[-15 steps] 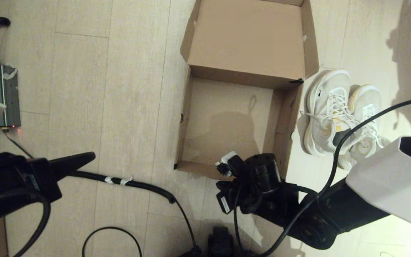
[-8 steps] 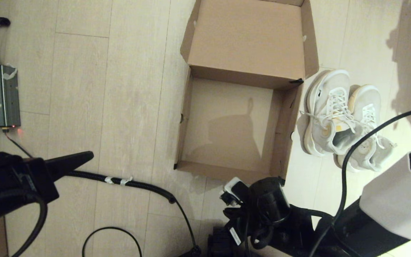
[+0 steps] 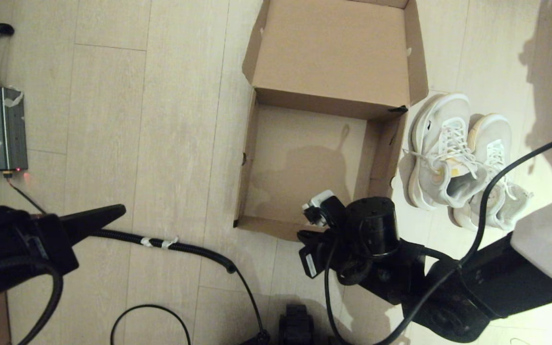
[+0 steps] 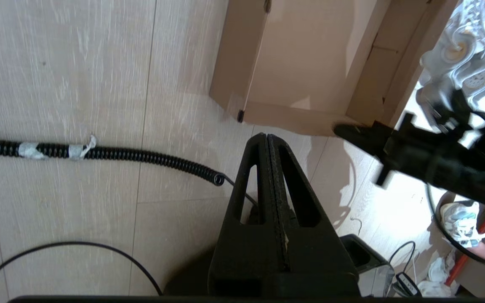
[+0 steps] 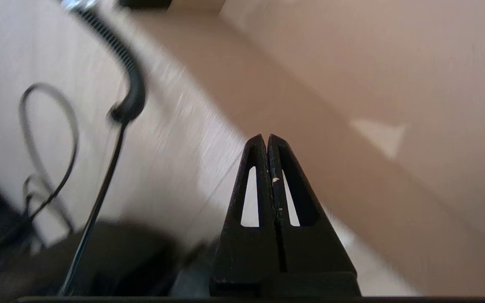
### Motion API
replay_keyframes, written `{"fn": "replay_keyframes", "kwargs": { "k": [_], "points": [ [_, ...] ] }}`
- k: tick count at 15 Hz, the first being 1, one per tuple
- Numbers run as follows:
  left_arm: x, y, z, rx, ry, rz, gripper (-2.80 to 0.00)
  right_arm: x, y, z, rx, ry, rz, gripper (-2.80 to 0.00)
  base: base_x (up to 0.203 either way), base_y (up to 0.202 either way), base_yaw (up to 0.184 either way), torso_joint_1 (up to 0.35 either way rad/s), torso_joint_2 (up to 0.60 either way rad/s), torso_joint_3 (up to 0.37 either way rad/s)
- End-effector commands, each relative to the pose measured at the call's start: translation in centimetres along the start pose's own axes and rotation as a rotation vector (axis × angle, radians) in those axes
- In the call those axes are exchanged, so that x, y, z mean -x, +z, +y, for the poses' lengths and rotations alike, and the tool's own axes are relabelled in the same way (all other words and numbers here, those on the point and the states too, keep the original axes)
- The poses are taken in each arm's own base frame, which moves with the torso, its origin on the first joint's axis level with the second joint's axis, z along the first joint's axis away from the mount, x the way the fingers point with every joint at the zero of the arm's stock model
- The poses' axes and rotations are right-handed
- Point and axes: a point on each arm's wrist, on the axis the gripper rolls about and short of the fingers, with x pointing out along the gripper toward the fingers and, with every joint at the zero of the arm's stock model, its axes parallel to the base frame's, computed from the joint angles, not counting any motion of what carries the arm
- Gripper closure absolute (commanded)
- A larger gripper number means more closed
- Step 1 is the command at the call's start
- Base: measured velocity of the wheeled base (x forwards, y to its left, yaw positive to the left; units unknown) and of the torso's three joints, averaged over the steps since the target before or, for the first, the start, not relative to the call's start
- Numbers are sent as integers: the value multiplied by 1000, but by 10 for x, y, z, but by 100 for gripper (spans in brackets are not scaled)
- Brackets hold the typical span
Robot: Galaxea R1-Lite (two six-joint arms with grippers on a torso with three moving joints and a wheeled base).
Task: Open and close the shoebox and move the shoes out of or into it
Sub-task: Put the shoes into the shoe box
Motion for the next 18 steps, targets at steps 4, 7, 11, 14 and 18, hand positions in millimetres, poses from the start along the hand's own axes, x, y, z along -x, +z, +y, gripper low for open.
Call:
{"fn": "replay_keyframes", "kwargs": {
  "k": [4, 7, 11, 14, 18],
  "points": [
    [-5, -1, 1, 3, 2, 13, 0, -74, -23, 7, 3, -32, -6, 0, 0, 0, 0, 0, 0, 0],
    [-9, -3, 2, 5, 4, 29, 0, -89, -31, 0, 5, -54, -1, 0, 0, 0, 0, 0, 0, 0],
    [-11, -5, 2, 7, 5, 37, 0, -77, -50, 0, 13, -49, 71, 0, 0, 0, 0, 0, 0, 0],
    [-11, -6, 2, 8, 6, 43, 0, -70, -52, 1, 14, -43, 68, 0, 0, 0, 0, 0, 0, 0],
    [-11, -7, 3, 8, 6, 44, 0, -54, 1, -8, -16, -62, -76, 0, 0, 0, 0, 0, 0, 0]
  ]
}}
